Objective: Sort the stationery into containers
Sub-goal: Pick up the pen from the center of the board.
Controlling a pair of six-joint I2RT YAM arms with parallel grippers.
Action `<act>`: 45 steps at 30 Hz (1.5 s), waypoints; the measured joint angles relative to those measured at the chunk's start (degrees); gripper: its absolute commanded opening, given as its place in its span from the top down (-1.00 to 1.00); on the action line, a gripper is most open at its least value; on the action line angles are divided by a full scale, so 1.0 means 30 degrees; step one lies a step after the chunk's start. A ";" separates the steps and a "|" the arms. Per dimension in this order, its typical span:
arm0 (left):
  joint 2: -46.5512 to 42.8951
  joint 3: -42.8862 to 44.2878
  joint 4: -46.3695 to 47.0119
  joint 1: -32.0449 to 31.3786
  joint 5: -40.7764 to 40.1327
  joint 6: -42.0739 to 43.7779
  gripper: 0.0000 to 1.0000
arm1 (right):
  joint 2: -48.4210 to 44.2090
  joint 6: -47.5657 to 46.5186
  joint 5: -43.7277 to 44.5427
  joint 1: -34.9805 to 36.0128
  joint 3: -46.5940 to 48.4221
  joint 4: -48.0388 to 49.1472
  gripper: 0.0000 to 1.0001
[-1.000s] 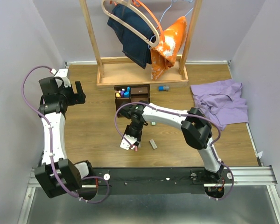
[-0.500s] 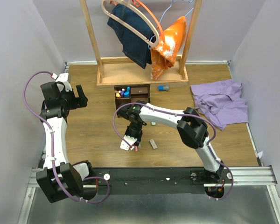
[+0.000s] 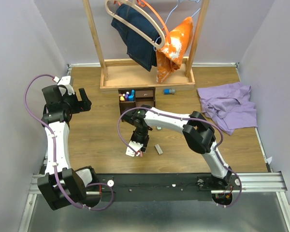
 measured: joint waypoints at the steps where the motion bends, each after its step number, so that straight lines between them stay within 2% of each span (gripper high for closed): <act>1: 0.0000 -0.0036 0.0080 0.0000 0.0036 -0.0058 -0.97 | 0.0022 0.0000 0.0015 0.0000 -0.0007 0.0000 0.06; 12: 0.0000 -0.0306 0.0357 0.0015 0.0204 -0.0313 -0.97 | 0.0561 -0.0073 0.0022 0.0146 0.0102 -0.0117 0.12; 21: 0.0000 -0.0342 0.0342 0.0022 0.0277 -0.0299 -0.97 | 0.1668 -0.0138 -0.0095 0.0758 0.1647 -0.1734 0.80; 22: 0.0000 -0.0342 0.0342 0.0015 0.0284 -0.0291 -0.97 | 0.1668 -0.0131 -0.0095 0.0845 0.1617 -0.1734 0.92; 24: 0.0000 -0.0364 0.0342 0.0015 0.0299 -0.0291 -0.97 | 0.1617 -0.0087 -0.0153 0.0933 0.1450 -0.1596 0.99; 28: -0.0007 -0.0554 0.0277 0.0015 0.0328 -0.0262 -0.97 | 0.1530 0.1013 -0.0568 0.0991 0.1333 -0.1304 0.99; 33: -0.0160 -0.0386 -0.0474 0.0015 0.0532 0.0029 -0.97 | 0.3111 0.4575 -0.1690 0.0962 0.5180 -0.1188 0.99; 36: -0.0313 0.0262 -0.0969 0.0022 0.0765 0.0219 -0.97 | 0.3767 0.8036 -0.3279 0.0823 0.9245 -0.0284 0.99; 38: -0.0474 0.0823 -0.1166 0.0022 0.1086 0.0284 -0.97 | 0.3322 1.0907 -0.4685 0.0656 1.0710 0.1494 0.99; 42: -0.1071 0.1297 -0.1246 0.0022 0.2011 0.0321 -0.97 | 0.0313 1.7996 -0.7293 -0.0080 0.8816 0.7293 0.99; 45: -0.1545 0.1297 -0.1333 0.0022 0.2761 0.0313 -0.98 | -0.2390 2.5900 -0.8743 -0.1450 0.5107 1.5271 0.99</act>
